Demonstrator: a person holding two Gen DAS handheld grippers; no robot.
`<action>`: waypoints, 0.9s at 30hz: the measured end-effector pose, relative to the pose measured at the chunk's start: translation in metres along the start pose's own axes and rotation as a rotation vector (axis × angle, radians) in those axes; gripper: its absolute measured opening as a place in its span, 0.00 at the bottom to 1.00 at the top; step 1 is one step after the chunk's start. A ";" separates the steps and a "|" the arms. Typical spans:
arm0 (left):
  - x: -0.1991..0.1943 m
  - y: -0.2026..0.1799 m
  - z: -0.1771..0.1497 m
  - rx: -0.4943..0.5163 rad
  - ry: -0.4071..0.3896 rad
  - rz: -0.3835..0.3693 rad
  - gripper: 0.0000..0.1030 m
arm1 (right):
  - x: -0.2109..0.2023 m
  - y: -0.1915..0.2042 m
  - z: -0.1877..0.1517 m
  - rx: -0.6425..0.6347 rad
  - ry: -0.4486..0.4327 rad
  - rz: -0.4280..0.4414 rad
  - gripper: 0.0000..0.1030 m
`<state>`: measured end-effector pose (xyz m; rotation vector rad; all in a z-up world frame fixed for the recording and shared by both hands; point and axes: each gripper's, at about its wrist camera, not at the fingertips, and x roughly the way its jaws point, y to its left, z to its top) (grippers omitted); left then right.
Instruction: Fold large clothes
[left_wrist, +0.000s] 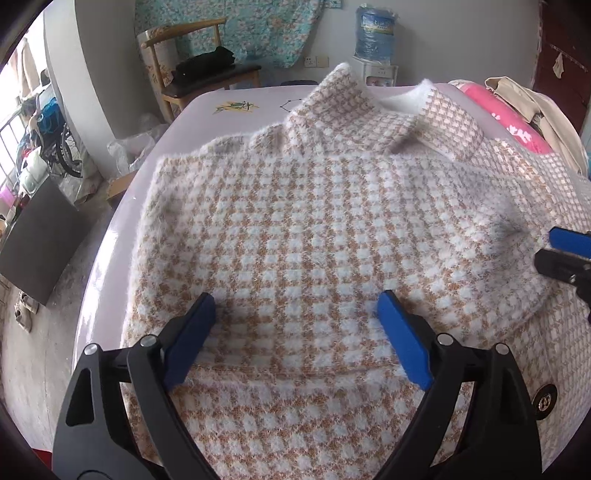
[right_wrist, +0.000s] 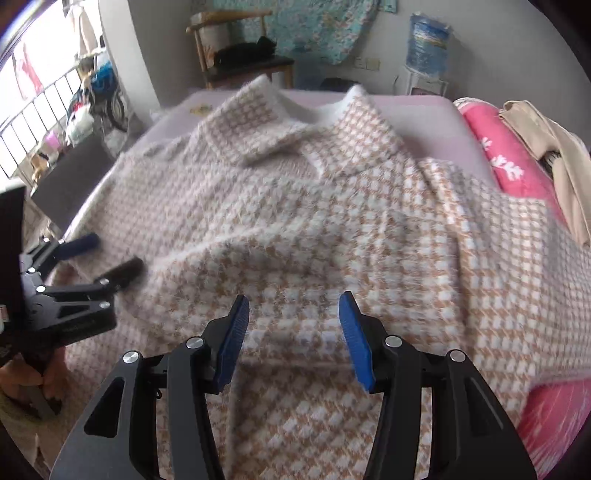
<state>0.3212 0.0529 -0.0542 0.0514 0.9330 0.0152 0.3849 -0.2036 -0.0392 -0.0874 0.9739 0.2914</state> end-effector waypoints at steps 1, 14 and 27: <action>0.000 0.000 0.000 0.003 -0.003 0.012 0.88 | 0.004 -0.003 0.000 -0.002 0.007 -0.021 0.49; 0.004 0.006 0.000 -0.040 0.025 0.003 0.92 | -0.016 -0.008 -0.007 -0.034 -0.038 -0.108 0.66; 0.004 0.006 -0.001 -0.035 0.026 -0.001 0.92 | 0.016 -0.035 -0.020 0.006 0.039 -0.110 0.94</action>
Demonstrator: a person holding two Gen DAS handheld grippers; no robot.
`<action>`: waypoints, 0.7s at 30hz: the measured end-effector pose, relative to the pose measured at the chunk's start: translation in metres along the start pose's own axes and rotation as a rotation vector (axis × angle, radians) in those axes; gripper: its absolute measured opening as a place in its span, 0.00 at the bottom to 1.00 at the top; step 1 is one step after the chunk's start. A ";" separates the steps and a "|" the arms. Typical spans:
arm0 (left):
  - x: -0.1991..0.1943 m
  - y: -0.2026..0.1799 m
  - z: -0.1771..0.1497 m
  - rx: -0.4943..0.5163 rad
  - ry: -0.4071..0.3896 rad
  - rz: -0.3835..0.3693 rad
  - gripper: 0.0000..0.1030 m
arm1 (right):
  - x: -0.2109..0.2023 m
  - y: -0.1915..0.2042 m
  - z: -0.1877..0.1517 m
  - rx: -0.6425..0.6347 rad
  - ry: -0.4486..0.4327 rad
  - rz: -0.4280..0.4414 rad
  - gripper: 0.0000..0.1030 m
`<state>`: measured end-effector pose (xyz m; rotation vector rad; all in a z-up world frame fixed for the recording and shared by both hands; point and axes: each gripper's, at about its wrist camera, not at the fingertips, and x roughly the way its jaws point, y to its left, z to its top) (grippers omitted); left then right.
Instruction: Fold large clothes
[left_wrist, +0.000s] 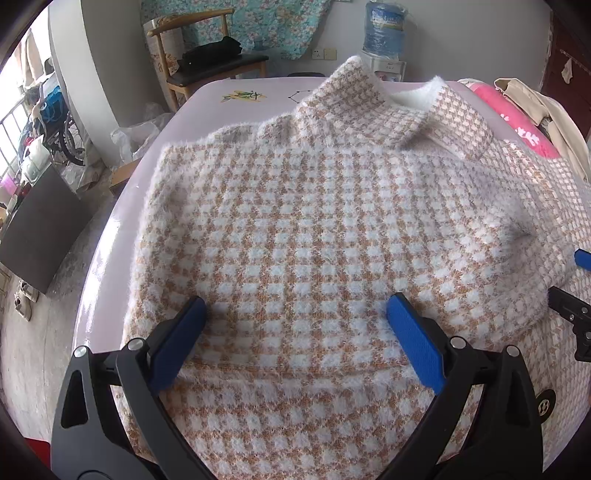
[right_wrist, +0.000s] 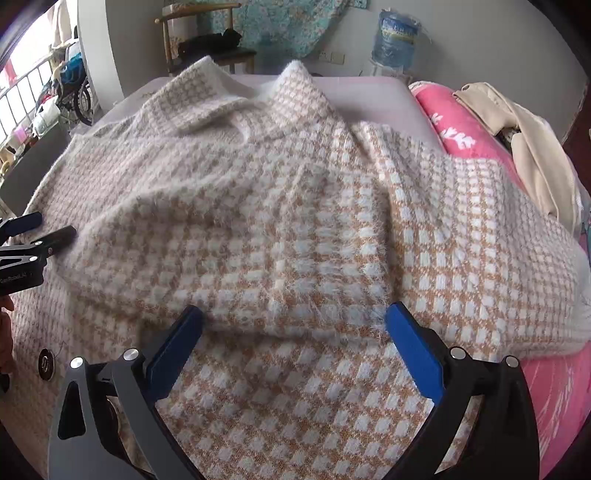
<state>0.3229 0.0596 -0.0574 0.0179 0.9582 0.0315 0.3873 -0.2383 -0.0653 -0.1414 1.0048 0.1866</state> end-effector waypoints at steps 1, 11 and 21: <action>0.000 0.000 0.000 -0.001 -0.001 0.000 0.92 | 0.000 -0.001 0.000 0.004 0.000 0.004 0.94; -0.001 0.001 0.000 -0.003 -0.002 0.001 0.92 | 0.006 0.001 -0.002 -0.031 0.045 -0.013 0.94; -0.001 0.001 0.000 -0.004 -0.005 0.001 0.92 | 0.007 -0.002 -0.007 -0.011 0.061 0.010 0.94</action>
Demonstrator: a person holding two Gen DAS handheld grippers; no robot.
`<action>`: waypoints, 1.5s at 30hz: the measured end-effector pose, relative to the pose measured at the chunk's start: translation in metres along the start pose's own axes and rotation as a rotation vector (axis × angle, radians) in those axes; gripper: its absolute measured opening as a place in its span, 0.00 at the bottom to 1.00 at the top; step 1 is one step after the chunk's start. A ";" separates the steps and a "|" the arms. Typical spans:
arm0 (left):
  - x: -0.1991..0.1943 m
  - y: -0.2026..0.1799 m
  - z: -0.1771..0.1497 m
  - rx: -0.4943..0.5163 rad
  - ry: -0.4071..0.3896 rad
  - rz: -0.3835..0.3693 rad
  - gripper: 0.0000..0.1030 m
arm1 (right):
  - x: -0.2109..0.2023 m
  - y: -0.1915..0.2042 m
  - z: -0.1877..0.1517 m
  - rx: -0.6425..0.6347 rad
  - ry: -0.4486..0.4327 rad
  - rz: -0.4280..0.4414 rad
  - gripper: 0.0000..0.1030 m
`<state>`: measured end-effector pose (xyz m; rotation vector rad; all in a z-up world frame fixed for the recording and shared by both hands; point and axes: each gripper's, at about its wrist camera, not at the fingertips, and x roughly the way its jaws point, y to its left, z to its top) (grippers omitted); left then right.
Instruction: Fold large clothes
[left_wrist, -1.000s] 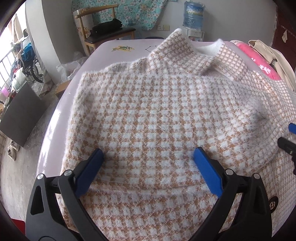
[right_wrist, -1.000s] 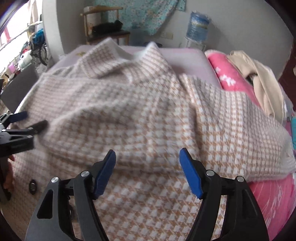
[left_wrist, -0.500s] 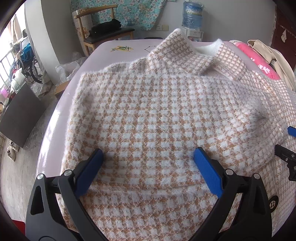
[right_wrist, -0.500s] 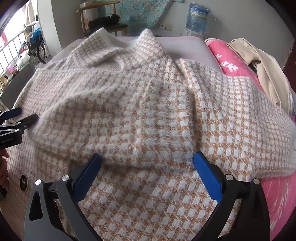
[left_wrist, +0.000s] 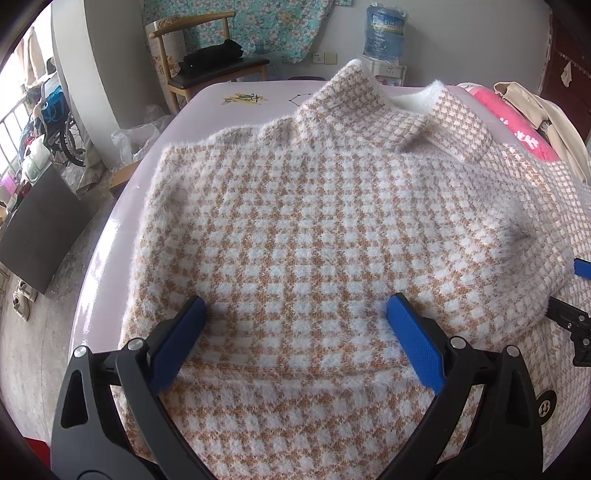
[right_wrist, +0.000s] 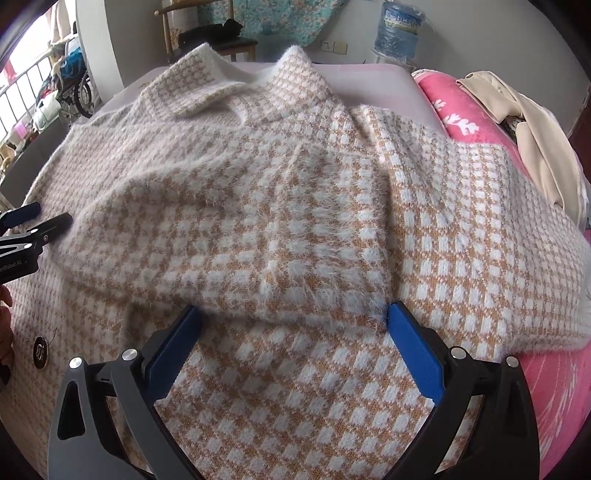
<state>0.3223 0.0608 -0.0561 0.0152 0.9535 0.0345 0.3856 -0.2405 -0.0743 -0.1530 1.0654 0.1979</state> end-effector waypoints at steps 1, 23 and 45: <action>0.000 0.000 0.000 0.000 0.000 0.001 0.92 | 0.000 -0.001 0.001 0.001 0.010 -0.001 0.94; 0.000 0.000 -0.001 -0.001 -0.002 -0.002 0.92 | -0.099 -0.182 -0.029 0.402 -0.076 -0.098 0.89; 0.000 0.000 -0.001 -0.005 -0.005 0.000 0.93 | -0.078 -0.445 -0.098 1.197 -0.084 -0.090 0.48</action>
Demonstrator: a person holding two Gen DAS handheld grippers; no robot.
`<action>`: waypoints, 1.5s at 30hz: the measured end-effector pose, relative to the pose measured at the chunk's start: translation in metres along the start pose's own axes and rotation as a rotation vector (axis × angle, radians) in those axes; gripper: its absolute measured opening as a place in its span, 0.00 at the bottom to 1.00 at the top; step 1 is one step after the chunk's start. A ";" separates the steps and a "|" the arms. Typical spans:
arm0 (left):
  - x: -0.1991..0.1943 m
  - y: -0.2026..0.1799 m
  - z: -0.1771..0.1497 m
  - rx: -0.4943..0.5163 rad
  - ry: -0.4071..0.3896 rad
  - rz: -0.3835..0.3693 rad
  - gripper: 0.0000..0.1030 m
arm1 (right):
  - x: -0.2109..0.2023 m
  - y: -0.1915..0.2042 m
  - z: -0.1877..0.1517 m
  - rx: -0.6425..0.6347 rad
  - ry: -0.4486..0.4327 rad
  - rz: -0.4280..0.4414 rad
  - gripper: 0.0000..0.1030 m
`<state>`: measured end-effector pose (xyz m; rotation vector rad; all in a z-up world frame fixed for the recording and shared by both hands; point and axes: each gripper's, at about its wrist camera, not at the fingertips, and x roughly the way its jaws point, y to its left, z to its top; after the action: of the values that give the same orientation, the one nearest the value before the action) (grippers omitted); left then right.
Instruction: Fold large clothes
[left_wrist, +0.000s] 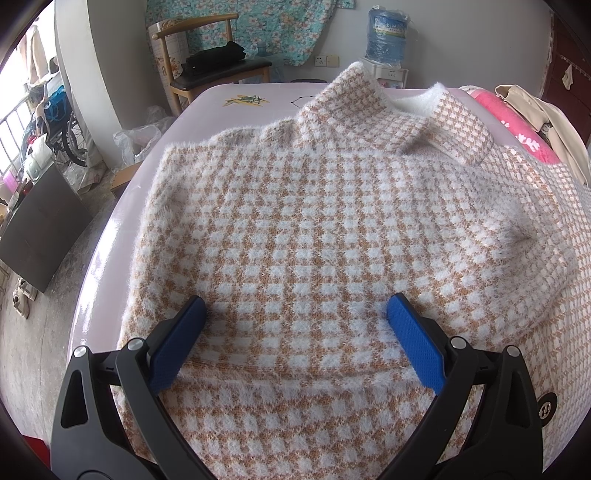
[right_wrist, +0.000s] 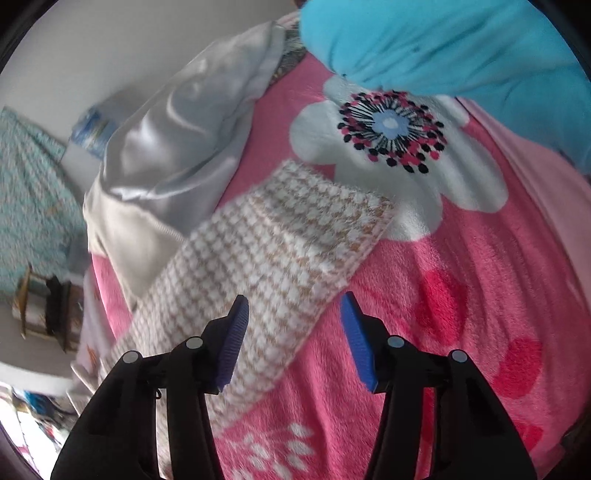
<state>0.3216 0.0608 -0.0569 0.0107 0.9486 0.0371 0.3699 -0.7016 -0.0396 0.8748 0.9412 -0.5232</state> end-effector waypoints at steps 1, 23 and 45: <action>0.000 0.000 0.000 -0.001 0.000 0.001 0.93 | 0.004 -0.003 0.002 0.016 0.002 -0.008 0.47; 0.000 -0.001 0.001 -0.003 -0.001 0.002 0.94 | -0.003 0.010 0.000 -0.105 -0.162 -0.112 0.21; 0.000 0.000 0.000 -0.006 -0.004 -0.002 0.94 | -0.191 0.217 -0.146 -0.754 -0.627 0.104 0.20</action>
<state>0.3211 0.0606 -0.0570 0.0045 0.9443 0.0380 0.3600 -0.4555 0.1707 0.0529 0.4401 -0.2799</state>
